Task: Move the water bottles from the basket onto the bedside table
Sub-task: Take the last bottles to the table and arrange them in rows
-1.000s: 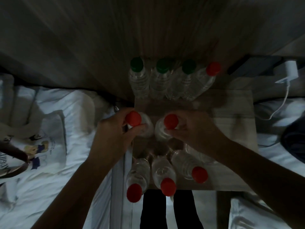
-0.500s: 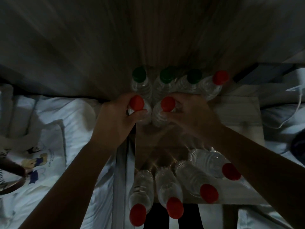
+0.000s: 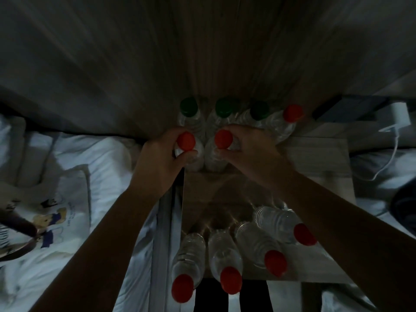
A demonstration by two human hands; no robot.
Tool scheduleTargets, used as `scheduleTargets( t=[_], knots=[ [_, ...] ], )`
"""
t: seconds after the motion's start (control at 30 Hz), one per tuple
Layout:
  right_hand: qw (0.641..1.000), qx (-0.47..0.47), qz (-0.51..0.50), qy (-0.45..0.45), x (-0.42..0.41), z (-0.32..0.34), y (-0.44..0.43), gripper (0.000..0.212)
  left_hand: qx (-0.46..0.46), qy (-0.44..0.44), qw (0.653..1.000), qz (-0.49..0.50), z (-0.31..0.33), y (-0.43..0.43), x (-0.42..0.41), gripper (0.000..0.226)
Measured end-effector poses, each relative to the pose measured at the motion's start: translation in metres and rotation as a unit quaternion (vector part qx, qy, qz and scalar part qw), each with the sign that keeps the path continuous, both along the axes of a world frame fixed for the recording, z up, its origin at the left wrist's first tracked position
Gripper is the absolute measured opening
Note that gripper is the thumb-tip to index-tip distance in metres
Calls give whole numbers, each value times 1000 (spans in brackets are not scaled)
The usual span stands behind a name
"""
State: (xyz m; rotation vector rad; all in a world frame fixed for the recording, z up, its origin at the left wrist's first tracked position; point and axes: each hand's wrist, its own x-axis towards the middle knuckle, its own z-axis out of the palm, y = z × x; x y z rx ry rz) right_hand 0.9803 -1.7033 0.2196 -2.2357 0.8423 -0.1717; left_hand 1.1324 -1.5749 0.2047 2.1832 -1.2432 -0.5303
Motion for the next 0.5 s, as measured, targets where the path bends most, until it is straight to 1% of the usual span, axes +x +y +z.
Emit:
scheduleTargets(
  t=[0.1, 0.2, 0.27, 0.33, 0.4, 0.5],
  knots=[
    [1000, -1, 8, -5, -1, -1, 1, 27, -25, 16, 999, 14, -2, 4, -4, 47],
    [1000, 26, 0, 11, -10, 2, 2, 46, -34, 55, 996, 67, -10, 12, -12, 55],
    [998, 58, -7, 17, -25, 11, 3, 54, -28, 39, 994, 101, -14, 19, -19, 54],
    [998, 57, -5, 34, -48, 21, 3, 52, -9, 19, 992, 124, -9, 27, -32, 59],
    [996, 56, 4, 68, -76, 30, 3, 48, -11, 21, 994, 111, 3, 38, -57, 57],
    [990, 63, 27, 119, -117, 40, 10, 46, -38, -9, 999, 29, 29, 49, -105, 45]
  ],
)
